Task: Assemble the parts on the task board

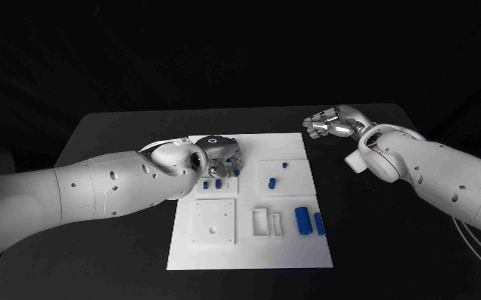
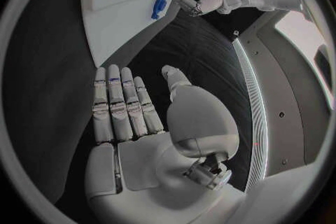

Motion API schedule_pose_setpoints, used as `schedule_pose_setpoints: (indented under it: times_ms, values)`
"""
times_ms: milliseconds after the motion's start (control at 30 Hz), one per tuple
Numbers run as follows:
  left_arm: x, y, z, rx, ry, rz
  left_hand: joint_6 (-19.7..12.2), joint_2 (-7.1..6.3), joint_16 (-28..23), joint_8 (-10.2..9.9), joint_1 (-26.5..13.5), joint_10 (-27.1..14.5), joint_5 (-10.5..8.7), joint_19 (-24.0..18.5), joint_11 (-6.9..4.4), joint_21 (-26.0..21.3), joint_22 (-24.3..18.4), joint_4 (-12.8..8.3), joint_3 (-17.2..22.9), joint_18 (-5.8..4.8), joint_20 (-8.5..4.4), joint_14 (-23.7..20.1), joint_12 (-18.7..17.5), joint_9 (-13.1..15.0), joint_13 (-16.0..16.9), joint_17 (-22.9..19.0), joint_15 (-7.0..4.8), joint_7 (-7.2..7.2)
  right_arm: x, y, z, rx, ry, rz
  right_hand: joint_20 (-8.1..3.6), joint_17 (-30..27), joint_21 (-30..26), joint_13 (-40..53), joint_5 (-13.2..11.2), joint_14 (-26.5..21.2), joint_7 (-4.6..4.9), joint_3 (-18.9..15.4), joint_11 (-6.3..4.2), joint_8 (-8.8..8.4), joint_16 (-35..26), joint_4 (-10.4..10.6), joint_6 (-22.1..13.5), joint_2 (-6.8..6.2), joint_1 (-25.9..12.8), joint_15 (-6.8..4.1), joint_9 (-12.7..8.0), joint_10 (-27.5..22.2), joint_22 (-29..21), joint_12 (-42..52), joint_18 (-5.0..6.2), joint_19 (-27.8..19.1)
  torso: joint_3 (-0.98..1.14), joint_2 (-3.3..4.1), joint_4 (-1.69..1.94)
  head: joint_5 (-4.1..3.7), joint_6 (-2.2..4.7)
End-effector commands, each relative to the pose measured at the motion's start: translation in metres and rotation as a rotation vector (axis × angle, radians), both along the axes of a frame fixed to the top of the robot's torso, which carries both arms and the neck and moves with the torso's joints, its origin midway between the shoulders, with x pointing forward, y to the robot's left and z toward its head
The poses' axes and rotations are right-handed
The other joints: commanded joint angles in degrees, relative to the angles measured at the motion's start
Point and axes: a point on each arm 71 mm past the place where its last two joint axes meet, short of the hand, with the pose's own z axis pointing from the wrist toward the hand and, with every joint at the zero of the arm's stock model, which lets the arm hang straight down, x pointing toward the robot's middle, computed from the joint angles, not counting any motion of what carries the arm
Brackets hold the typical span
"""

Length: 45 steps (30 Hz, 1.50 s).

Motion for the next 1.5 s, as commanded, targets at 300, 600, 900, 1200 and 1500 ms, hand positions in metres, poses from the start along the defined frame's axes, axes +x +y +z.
schedule_pose_setpoints:
  times_ms: [300, 600, 900, 1200, 1500]
  values:
    - [-0.0009, -0.0027, -0.0029, -0.014, 0.017, -0.007, -2.4, -0.50, -0.1, -0.3, -0.5, -0.1, -0.61, -0.2, 0.31, -0.3, 1.0, 0.6, -0.5, 0.49, 0.12, 0.3, -0.2, -0.2, -0.1, -0.2, 0.17, -0.60, -0.0004, 0.0001, 0.0007, 0.007, -0.003, 0.006, -0.01, -0.1, 0.0, -0.1, 0.2, -0.4, 0.03, 0.2, -0.19, -0.32, -0.1, 0.0, 0.6, 0.26, -0.2, 0.03, 0.0, -0.3, -0.1, -0.2, 0.25, -0.3, 0.05, -0.01, 0.02, -0.30, -0.15]
    - [-0.0002, -0.0048, -0.0036, -0.014, 0.022, -0.009, -4.0, -0.87, -0.2, -0.3, -0.4, -0.8, -0.74, 0.0, 0.55, -0.7, 1.0, 0.8, -0.8, 0.56, 0.25, 0.3, -0.2, -0.2, -0.1, -0.2, 0.32, -0.93, -0.0005, 0.0005, 0.0007, 0.007, -0.002, 0.008, -0.01, -0.1, 0.0, -0.1, 0.2, -0.4, 0.03, 0.2, -0.19, -0.32, -0.1, 0.0, 0.6, 0.26, -0.2, 0.03, 0.0, -0.3, -0.1, -0.2, 0.25, -0.3, 0.03, -0.02, 0.00, -0.44, -0.24]
    - [-0.0007, -0.0076, -0.0056, 0.001, 0.043, -0.016, -4.4, -0.88, -0.3, -0.2, -0.3, -2.3, -0.98, 0.1, 1.02, -1.6, 1.0, 0.9, -2.2, 0.75, 0.63, 0.0, -0.2, -0.2, -0.1, -0.4, 0.67, -1.94, -0.0005, 0.0008, 0.0008, 0.007, -0.002, 0.009, 0.00, -0.1, 0.0, -0.1, 0.3, -0.5, 0.01, 0.4, -0.22, -0.31, -0.2, -0.1, 0.8, 0.23, -0.3, 0.04, 0.0, -0.3, -0.1, -0.1, 0.24, -0.3, 0.00, -0.03, -0.01, -0.41, -0.19]
    - [-0.0005, -0.0084, -0.0082, 0.025, 0.071, -0.017, 0.1, 1.26, -0.1, 0.0, 0.1, -0.6, -0.09, 0.0, -0.24, -1.3, 1.3, 1.0, -0.5, 0.15, -0.30, 0.3, -0.2, -0.1, -0.1, -0.2, -0.58, -0.56, -0.0006, 0.0009, 0.0007, 0.007, -0.001, 0.010, 0.00, -0.1, 0.0, -0.1, 0.3, -0.5, 0.01, 0.4, -0.22, -0.31, -0.2, -0.1, 0.8, 0.23, -0.3, 0.04, 0.0, -0.3, -0.1, -0.1, 0.24, -0.3, 0.00, -0.03, -0.01, -0.49, -0.31]
    - [-0.0005, -0.0086, -0.0097, 0.036, 0.083, -0.016, 3.3, 3.12, 0.1, -0.2, 1.0, 2.9, 3.47, -1.0, -0.97, 1.6, 1.5, -1.7, 0.8, -0.01, -0.96, 0.8, -0.2, -0.1, -0.1, 0.0, -0.95, -0.09, -0.0006, 0.0012, 0.0006, 0.008, 0.000, 0.011, 0.00, -0.1, 0.0, -0.1, 0.3, -0.5, 0.01, 0.4, -0.22, -0.31, -0.2, -0.1, 0.8, 0.23, -0.3, 0.04, 0.0, -0.3, -0.1, -0.1, 0.24, -0.3, 0.01, -0.04, -0.02, -0.56, -0.24]
